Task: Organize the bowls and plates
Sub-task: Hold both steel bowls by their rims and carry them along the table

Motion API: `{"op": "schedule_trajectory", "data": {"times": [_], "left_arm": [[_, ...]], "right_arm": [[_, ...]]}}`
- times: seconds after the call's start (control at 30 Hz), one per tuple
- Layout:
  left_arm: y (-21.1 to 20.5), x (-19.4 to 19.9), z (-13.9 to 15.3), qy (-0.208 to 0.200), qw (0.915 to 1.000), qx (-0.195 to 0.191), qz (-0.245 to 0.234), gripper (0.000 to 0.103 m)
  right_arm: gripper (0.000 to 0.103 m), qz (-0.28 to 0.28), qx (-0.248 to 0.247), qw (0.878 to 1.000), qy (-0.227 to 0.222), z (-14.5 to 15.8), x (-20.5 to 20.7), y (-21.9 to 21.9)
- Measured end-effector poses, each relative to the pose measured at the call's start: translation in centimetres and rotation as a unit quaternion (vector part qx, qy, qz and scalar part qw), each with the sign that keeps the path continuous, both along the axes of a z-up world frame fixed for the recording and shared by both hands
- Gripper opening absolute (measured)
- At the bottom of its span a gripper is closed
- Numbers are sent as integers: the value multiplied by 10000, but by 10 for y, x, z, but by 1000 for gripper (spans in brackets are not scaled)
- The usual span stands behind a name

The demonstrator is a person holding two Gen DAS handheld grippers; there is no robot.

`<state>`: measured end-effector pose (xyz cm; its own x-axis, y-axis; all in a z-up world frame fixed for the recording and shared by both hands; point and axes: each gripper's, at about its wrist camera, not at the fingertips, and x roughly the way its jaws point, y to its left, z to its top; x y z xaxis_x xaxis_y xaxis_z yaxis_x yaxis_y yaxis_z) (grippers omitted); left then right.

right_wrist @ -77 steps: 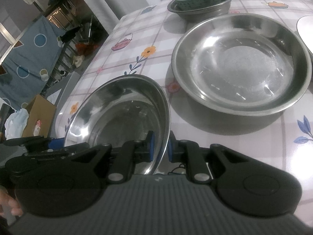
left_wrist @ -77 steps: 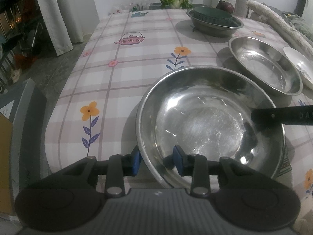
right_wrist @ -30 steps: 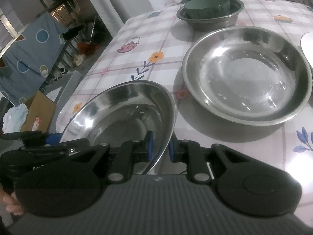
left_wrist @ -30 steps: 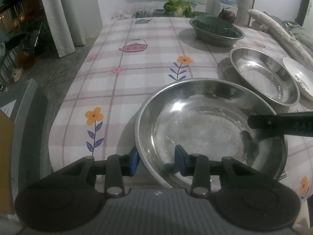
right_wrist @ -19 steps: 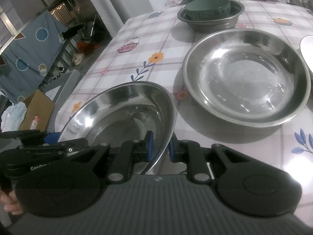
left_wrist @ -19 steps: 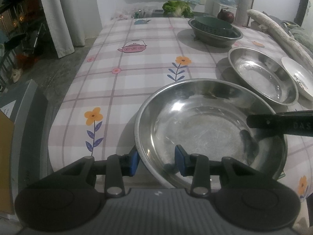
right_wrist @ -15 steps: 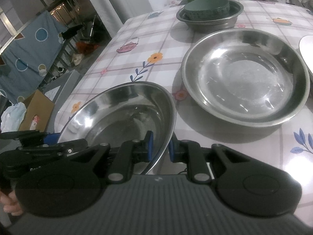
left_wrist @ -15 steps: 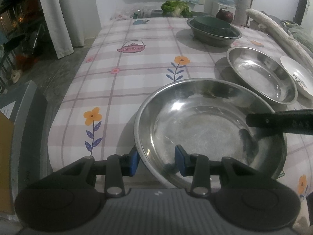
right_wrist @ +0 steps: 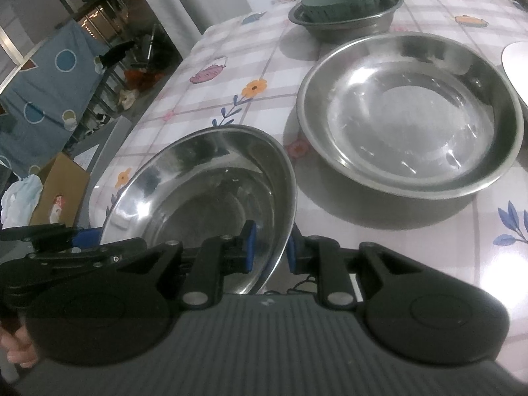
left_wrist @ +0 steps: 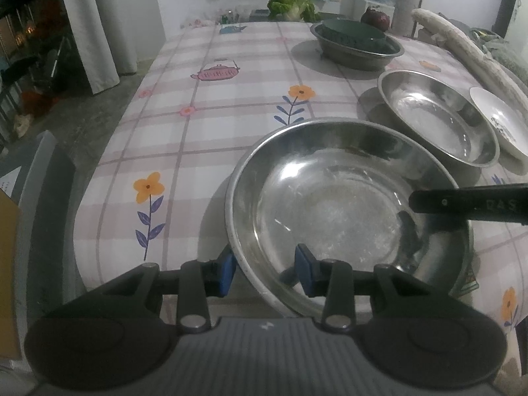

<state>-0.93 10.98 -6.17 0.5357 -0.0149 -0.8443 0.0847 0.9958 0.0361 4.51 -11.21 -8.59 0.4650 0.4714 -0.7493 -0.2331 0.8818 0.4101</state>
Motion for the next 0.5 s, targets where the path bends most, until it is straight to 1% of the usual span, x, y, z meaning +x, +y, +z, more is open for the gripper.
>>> {"op": "schedule_trajectory", "data": {"times": [0.2,0.5], "left_arm": [[-3,-1,-3,57,9999,125,-24,39],[-14,-1,-5,93,9988,488,-39,44]], "right_arm": [[20,-15,36,10000,30,-3,1,0],[20,10,9,10000,44,-3,2,0]]}}
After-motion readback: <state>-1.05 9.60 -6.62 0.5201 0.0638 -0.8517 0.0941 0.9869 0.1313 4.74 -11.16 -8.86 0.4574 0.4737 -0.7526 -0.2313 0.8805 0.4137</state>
